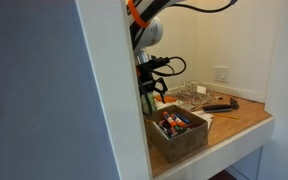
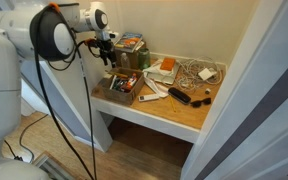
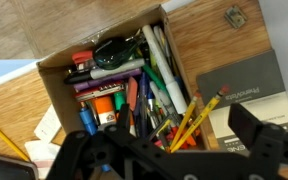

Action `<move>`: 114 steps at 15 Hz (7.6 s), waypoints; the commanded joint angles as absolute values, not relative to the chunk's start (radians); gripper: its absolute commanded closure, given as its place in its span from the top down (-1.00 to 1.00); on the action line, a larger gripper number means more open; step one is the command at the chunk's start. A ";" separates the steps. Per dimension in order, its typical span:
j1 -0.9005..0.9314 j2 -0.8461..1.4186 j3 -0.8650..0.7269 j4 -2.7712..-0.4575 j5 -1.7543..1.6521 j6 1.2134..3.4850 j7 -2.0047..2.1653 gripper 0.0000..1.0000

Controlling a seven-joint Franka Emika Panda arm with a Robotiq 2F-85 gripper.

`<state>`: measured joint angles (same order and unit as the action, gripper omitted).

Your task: Remove two yellow pencils from the box and place them on the shelf.

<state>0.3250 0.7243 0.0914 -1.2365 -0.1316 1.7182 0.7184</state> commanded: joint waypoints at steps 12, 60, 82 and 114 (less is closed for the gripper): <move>0.351 1.014 0.066 -0.842 -0.051 1.469 0.714 1.00; 0.320 0.774 0.031 -1.039 -0.074 1.601 1.058 -0.96; 0.261 0.530 -0.074 -1.638 -0.250 2.159 1.073 -0.82; -0.004 0.386 -0.141 -2.195 -0.330 2.717 0.076 -0.96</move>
